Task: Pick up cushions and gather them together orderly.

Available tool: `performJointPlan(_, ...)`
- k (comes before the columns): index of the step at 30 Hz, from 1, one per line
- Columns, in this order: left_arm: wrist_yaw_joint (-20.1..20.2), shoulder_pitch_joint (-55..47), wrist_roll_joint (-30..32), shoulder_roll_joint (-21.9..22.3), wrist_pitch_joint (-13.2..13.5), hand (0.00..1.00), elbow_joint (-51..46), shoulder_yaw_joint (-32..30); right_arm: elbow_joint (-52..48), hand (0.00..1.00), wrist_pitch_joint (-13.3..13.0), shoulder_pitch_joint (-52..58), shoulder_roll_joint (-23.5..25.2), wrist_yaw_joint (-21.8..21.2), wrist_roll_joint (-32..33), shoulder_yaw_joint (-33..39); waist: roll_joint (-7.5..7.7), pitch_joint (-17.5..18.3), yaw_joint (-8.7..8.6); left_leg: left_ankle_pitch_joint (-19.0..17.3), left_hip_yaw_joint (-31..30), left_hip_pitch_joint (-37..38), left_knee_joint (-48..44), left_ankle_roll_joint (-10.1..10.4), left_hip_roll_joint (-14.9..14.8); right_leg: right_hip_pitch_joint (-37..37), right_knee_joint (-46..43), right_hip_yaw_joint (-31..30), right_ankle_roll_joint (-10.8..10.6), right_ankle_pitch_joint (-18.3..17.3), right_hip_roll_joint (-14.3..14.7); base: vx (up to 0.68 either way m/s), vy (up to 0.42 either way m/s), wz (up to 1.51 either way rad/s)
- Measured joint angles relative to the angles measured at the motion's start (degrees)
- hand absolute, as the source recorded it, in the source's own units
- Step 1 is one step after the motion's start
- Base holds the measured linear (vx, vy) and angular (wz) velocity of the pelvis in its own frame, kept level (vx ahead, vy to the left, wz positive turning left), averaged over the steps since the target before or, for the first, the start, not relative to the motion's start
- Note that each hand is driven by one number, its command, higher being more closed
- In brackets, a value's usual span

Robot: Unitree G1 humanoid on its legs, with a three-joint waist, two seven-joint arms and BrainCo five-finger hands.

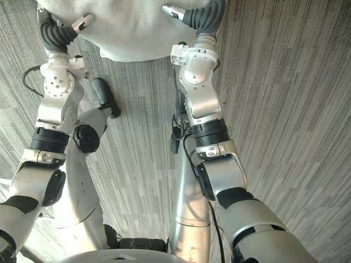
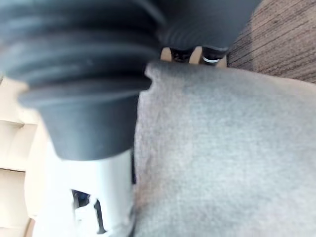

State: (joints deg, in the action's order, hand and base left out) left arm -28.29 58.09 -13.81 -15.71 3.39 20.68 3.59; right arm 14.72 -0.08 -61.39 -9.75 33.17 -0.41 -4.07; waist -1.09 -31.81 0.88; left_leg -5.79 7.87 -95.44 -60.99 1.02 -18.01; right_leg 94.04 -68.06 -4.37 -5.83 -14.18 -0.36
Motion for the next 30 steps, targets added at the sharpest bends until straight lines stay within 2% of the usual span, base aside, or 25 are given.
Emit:
performJointPlan(7,-2.59,1.93,2.53,-1.26,-3.54,1.00,0.00,-0.28,-0.53,1.00,-0.11,-0.01,-0.02,0.00,1.37,0.10,0.02,0.01,-0.23,0.38,-0.13,-1.04,0.65,0.52,-0.50,1.30,0.27,0.31,0.53,0.15,0.29,-0.05,-0.014,-0.01)
performJointPlan(17,-3.05,2.77,2.81,-0.63,-5.02,1.00,-2.17,-0.75,-2.70,1.00,-0.34,1.59,2.38,-2.08,5.77,0.08,0.13,-0.05,-0.84,1.43,-1.24,-1.51,0.64,0.76,-0.56,1.30,0.10,1.28,1.06,0.74,0.58,-0.02,-0.012,0.00)
performJointPlan(21,-3.91,-0.86,2.75,0.66,-5.04,1.00,-8.02,-0.99,-5.11,1.00,-0.39,4.72,2.91,-2.51,6.89,0.08,0.20,-0.01,-1.22,1.99,-1.84,-0.86,1.39,0.52,-0.39,0.30,0.25,2.13,1.32,0.57,0.24,-0.05,-0.024,0.08)
performJointPlan(26,-4.17,-7.87,2.69,1.28,-5.01,1.00,-15.70,-1.50,-9.11,1.00,-0.80,9.44,5.07,-4.24,6.71,-0.15,0.35,0.09,-1.33,3.60,-1.83,5.07,5.25,1.32,0.04,-5.15,3.17,2.87,2.24,1.15,0.19,-0.05,-0.049,0.05)
performJointPlan(30,-3.85,-15.71,2.81,1.42,-4.90,1.00,-22.65,-1.79,-14.66,1.00,-1.10,15.53,5.70,-5.90,5.78,-1.73,0.42,0.22,-1.45,4.81,-2.02,14.68,11.67,2.63,0.36,-14.97,9.18,4.30,3.38,2.04,0.33,-0.03,-0.064,0.05)
